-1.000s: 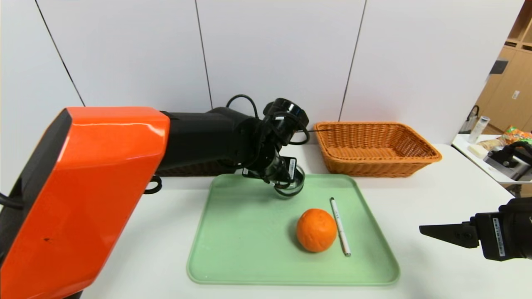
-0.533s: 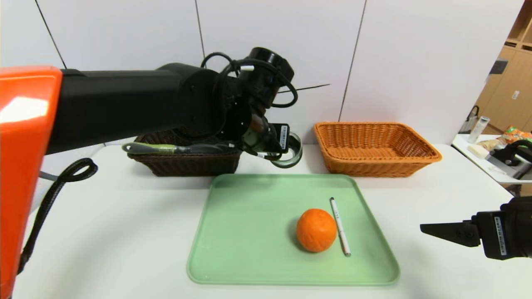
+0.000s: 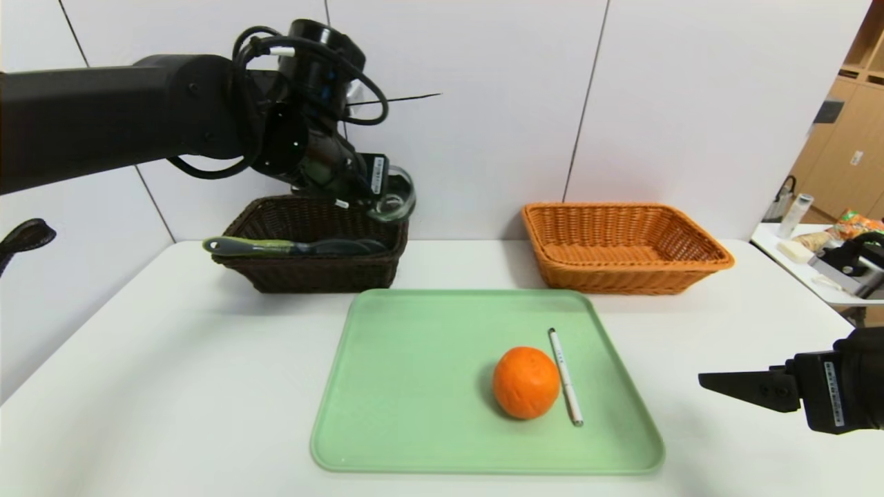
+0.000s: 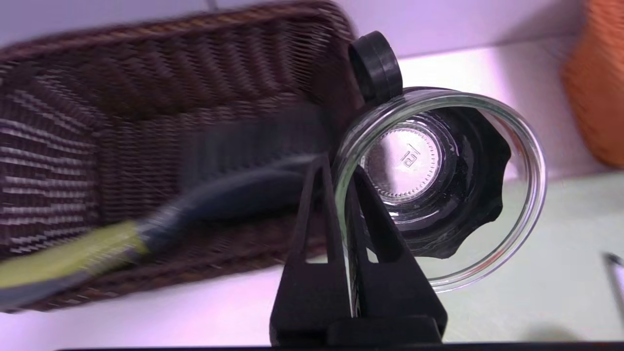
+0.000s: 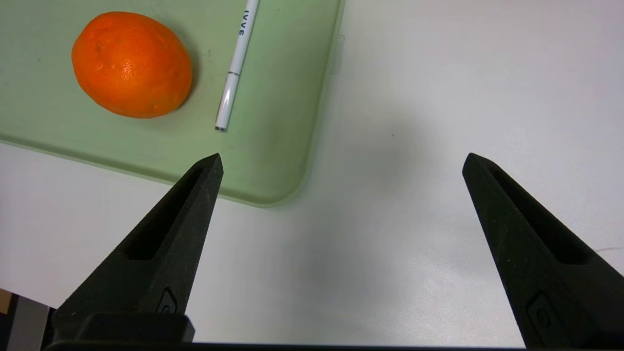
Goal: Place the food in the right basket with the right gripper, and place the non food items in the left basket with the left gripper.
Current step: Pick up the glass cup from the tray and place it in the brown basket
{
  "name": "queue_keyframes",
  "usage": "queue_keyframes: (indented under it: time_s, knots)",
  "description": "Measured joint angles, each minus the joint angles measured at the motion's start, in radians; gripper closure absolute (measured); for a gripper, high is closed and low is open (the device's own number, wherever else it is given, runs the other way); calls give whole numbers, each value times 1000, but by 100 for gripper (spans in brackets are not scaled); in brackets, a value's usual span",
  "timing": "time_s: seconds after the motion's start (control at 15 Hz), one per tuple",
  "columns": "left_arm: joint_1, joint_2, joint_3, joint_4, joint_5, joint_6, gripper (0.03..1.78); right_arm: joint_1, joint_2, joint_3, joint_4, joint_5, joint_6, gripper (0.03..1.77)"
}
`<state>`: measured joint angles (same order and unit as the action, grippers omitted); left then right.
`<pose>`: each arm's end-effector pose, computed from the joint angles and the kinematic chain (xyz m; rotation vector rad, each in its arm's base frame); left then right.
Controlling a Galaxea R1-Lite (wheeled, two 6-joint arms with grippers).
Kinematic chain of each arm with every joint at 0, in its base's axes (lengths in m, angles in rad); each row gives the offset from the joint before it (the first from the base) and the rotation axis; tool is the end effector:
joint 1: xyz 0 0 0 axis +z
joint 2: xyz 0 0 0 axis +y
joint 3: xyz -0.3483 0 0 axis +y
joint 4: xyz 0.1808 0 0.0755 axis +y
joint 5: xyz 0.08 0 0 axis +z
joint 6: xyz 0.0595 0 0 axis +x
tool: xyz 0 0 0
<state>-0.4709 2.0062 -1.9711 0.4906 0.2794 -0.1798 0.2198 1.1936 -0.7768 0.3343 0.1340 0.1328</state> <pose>0.4075 -0.1890 0.3161 0.0172 0.5039 -0.1421 0.1634 0.0446 0.2248 0.0928 0.7751 0.2863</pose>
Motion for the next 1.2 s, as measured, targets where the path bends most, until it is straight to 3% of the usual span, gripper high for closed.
queue_keyframes:
  time_s: [0.4,0.93,1.0,1.2]
  knots:
    - [174,73,0,-74,-47,47,172,1,0,2,0,0,0,10]
    - [287,155,0,-112,-48,72,172,1,9,3,0,0,-1,10]
    - [294,160,0,-112,-49,72,165,1,10,3,0,0,-1,10]
    - [302,169,-2,-123,-53,73,116,1,11,3,0,0,-1,10]
